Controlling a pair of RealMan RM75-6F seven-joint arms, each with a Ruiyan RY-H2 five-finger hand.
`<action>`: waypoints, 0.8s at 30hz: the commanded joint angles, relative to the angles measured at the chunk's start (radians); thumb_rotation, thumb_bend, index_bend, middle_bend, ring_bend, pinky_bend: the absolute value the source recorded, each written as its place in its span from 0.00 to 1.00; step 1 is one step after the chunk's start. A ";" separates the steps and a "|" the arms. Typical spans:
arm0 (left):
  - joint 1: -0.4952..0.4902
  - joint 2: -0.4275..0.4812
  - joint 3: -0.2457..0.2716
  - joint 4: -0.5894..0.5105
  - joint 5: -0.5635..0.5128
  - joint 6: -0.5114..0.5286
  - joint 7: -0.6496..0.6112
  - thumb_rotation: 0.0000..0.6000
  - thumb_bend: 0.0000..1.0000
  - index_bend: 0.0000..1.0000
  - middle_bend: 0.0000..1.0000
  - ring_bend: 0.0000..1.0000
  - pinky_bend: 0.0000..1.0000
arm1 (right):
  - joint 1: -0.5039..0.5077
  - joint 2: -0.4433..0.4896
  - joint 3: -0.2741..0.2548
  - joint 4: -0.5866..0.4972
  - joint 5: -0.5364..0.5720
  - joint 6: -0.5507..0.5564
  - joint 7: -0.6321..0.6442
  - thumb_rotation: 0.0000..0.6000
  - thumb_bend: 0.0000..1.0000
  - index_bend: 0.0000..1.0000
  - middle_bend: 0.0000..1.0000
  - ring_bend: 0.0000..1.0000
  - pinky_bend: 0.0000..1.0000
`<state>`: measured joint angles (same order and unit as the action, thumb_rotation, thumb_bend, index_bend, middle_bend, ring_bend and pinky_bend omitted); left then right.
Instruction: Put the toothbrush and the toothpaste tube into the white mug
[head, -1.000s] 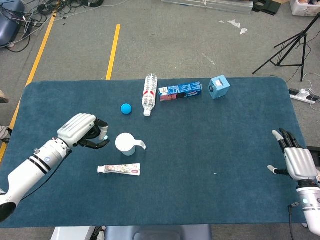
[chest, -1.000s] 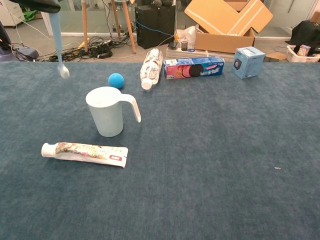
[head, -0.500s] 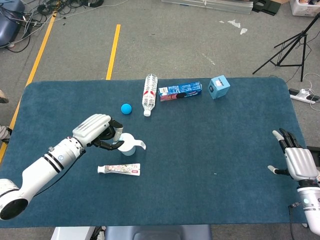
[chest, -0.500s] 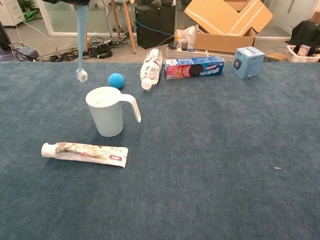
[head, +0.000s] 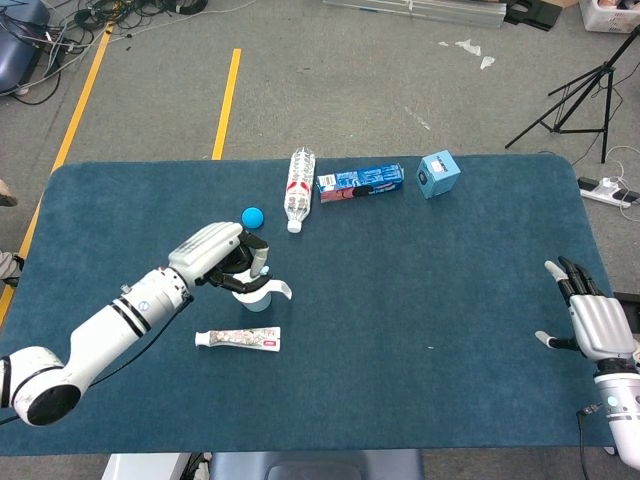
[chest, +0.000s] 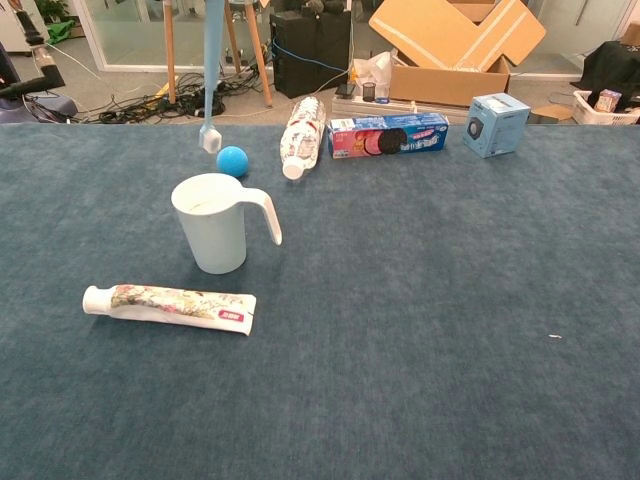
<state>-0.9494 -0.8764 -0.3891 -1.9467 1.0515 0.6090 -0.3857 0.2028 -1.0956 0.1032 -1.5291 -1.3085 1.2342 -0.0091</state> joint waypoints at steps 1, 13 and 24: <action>-0.019 -0.030 -0.001 0.026 -0.025 -0.006 -0.001 1.00 0.41 0.70 1.00 1.00 1.00 | -0.001 0.002 0.000 -0.003 -0.003 0.003 0.004 1.00 0.01 0.11 0.02 0.01 0.40; -0.054 -0.116 0.017 0.089 -0.076 -0.023 0.010 1.00 0.41 0.70 1.00 1.00 1.00 | -0.007 0.015 -0.003 -0.012 -0.018 0.014 0.025 1.00 0.01 0.11 0.02 0.01 0.40; -0.063 -0.169 0.032 0.132 -0.089 -0.030 0.016 1.00 0.41 0.70 1.00 1.00 1.00 | -0.008 0.021 -0.003 -0.014 -0.025 0.017 0.037 1.00 0.01 0.11 0.02 0.01 0.40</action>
<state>-1.0114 -1.0421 -0.3582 -1.8175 0.9635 0.5799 -0.3696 0.1948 -1.0751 0.0997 -1.5436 -1.3334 1.2511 0.0280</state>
